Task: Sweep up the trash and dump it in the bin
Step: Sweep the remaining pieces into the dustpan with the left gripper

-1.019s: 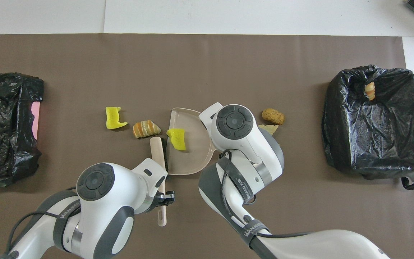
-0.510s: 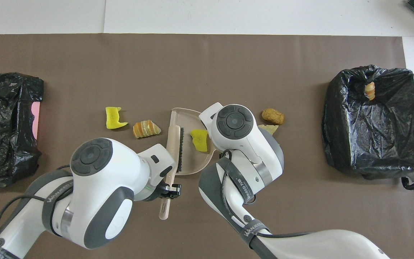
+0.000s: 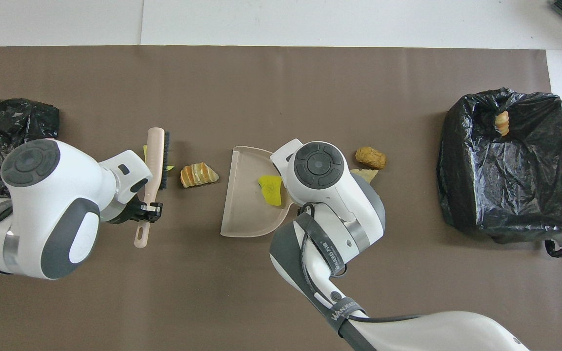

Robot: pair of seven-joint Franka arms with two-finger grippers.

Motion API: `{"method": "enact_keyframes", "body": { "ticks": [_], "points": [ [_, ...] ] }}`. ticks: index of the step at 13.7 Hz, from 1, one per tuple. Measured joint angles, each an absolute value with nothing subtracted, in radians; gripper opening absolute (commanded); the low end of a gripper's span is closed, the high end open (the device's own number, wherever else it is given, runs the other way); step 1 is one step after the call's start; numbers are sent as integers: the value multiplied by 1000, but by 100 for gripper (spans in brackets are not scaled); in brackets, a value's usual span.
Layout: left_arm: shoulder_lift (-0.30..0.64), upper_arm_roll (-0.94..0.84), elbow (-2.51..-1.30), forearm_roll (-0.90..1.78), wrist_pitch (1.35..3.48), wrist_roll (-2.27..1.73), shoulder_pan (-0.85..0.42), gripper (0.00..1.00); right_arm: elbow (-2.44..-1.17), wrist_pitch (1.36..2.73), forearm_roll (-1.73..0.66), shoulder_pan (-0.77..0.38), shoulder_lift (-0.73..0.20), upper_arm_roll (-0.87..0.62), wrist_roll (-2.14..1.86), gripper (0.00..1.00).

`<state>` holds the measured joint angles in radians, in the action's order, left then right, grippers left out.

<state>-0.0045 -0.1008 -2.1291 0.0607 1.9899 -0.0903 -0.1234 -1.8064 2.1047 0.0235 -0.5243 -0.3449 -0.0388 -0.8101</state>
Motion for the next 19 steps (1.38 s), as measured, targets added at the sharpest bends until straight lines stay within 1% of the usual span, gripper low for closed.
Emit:
{"method": "enact_keyframes", "body": {
  "ticks": [2,4,9,12,15,19],
  "points": [
    [44,-100,-2072,17,1991,-52,-59,0,-1812,2113,24,-527,-345,-39,-792,0],
    [76,-100,-2048,-21,1991,-14,-23,0,-1817,2121,24,-527,-343,-39,-787,0],
    [101,-126,-2089,-26,1989,52,-30,0,-1821,2124,24,-527,-341,-39,-787,0],
    [88,-134,-2113,-3,1989,53,-131,0,-1821,2124,24,-527,-341,-39,-787,0],
    [63,-137,-2140,86,1989,52,-241,0,-1821,2124,24,-527,-341,-39,-787,0],
    [47,-139,-2142,185,1990,-6,-364,0,-1822,2125,24,-527,-341,-39,-787,0]
  ]
}}
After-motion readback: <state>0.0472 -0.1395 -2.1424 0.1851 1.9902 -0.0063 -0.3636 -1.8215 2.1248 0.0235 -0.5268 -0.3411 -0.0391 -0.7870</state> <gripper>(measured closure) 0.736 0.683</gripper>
